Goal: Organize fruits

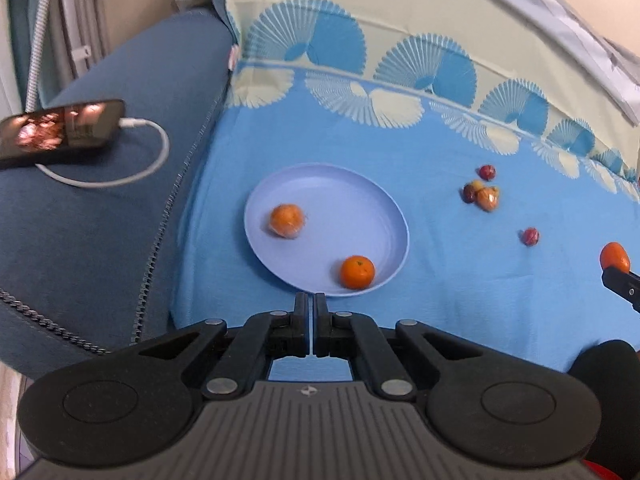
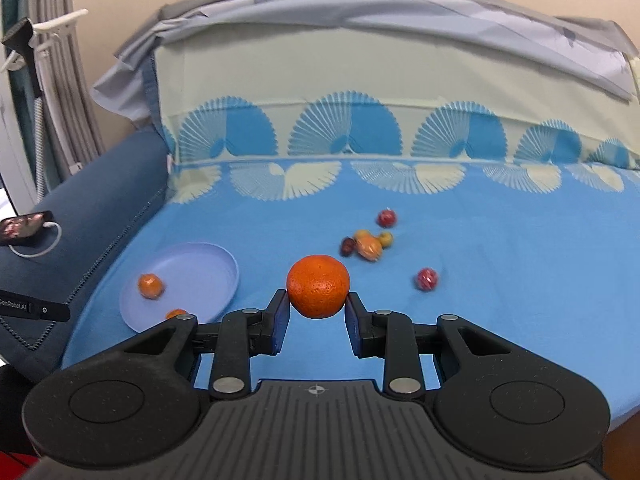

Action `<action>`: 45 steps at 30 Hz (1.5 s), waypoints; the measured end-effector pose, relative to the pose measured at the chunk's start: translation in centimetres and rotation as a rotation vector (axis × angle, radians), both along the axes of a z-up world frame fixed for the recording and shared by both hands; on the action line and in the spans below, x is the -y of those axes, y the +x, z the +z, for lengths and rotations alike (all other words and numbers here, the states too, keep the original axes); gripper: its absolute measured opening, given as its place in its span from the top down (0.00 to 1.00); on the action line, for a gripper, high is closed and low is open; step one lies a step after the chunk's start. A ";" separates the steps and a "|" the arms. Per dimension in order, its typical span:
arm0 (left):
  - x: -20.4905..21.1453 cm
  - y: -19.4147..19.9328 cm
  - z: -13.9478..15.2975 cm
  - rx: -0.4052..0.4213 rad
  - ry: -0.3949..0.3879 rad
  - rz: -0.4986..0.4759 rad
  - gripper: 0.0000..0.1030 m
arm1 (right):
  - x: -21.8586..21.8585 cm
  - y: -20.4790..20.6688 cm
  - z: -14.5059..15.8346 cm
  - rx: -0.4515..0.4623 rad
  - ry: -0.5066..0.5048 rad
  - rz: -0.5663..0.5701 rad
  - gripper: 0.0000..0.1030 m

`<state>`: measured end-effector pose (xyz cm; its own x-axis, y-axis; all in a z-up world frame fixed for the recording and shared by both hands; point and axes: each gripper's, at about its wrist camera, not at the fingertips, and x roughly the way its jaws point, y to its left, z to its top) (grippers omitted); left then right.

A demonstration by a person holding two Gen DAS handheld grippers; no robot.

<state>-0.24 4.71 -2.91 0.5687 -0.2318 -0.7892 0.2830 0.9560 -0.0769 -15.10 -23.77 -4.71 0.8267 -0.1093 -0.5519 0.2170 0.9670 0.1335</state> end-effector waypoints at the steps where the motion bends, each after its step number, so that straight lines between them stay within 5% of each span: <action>1: 0.4 0.1 -0.3 -0.006 0.003 -0.011 0.99 | 0.1 0.1 -0.2 -0.005 0.004 -0.003 0.69; 8: 5.0 1.0 -0.8 -0.016 -0.010 -0.118 0.99 | 1.3 1.0 -0.8 -0.010 0.015 -0.032 0.69; 11: 8.5 2.0 -0.8 -0.022 -0.022 -0.191 0.89 | 2.6 1.0 -1.3 -0.005 0.008 -0.062 0.69; 13: 11.3 2.9 -1.0 -0.008 -0.024 -0.228 0.54 | 3.7 1.1 -1.9 -0.008 0.002 -0.086 0.69; 16: 16.2 5.0 -1.7 0.067 -0.001 -0.257 0.27 | 5.6 1.6 -3.4 -0.021 0.029 -0.132 0.69; 21: 24.8 11.1 -5.4 0.047 0.073 -0.355 0.28 | 7.9 3.4 -6.1 -0.016 0.041 -0.155 0.69; 24: 28.7 14.8 -8.4 -0.012 0.108 -0.389 0.39 | 9.3 5.0 -7.6 -0.009 0.051 -0.169 0.69; 32: 33.3 18.4 -13.7 -0.079 0.188 -0.500 0.57 | 12.6 7.9 -11.0 -0.003 0.119 -0.213 0.69; 36: 34.0 19.2 -13.9 -0.075 0.174 -0.534 0.61 | 13.1 8.2 -11.7 -0.005 0.155 -0.229 0.69; 37: 33.9 19.5 -13.8 -0.070 0.161 -0.538 0.79 | 13.2 8.3 -11.8 -0.003 0.163 -0.228 0.69; 45: 30.2 16.5 -9.9 -0.025 0.125 -0.466 0.79 | 12.5 7.9 -11.3 0.009 0.110 -0.223 0.69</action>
